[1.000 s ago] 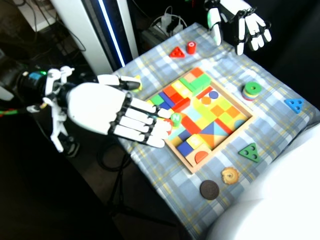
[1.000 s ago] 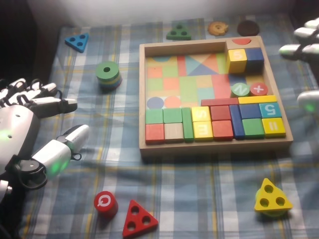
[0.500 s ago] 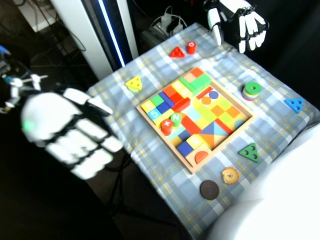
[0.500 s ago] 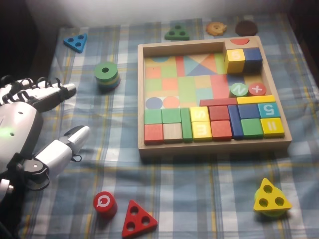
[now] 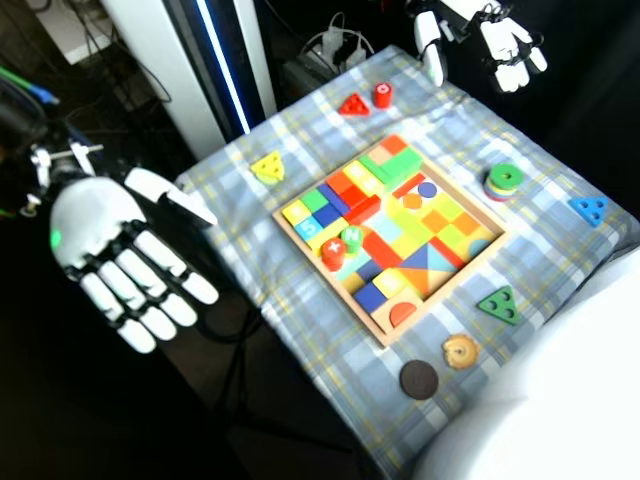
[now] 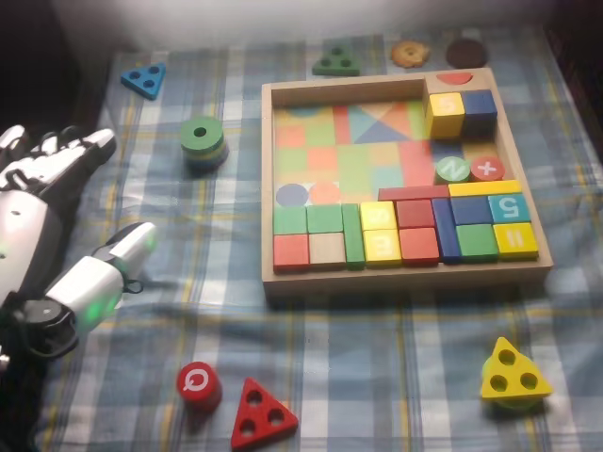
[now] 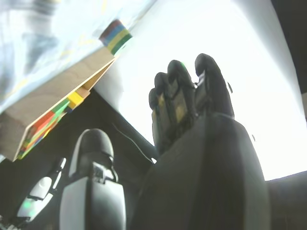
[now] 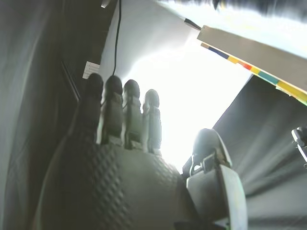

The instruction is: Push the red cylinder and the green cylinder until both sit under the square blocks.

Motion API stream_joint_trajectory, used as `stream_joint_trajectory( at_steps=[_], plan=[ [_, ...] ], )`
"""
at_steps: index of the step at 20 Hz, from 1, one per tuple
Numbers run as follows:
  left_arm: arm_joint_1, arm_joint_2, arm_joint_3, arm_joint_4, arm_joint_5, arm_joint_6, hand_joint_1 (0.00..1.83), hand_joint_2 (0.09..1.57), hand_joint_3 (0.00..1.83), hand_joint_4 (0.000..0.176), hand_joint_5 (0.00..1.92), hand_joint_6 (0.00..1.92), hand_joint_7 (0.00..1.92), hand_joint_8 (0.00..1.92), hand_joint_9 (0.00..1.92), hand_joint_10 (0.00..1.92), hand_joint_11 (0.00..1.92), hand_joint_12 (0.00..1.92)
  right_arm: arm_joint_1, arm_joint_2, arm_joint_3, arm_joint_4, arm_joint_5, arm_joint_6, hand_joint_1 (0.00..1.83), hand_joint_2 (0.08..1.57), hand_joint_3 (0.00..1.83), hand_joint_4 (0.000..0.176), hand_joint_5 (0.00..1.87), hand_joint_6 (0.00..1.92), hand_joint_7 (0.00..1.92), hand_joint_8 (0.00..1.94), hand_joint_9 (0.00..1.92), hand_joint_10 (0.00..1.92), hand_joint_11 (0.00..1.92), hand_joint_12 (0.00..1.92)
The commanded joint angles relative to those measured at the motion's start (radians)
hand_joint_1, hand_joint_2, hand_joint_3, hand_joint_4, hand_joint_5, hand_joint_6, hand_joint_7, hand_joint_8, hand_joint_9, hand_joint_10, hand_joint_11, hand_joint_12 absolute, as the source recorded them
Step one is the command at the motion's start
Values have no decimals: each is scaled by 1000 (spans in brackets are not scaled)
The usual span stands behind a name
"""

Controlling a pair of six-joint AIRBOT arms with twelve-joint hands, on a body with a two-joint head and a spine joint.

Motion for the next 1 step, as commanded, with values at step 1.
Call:
stream_joint_trajectory(
  at_steps=[1],
  plan=[
    [5, -5, 0, 26, -129, -11, 464, 1287, 5, 15, 373, 0, 379, 1, 251, 1, 0, 174, 25, 0, 7, -20, 134, 7, 14, 1358, 0, 0, 527, 5, 536, 5, 476, 8, 319, 89]
  ],
)
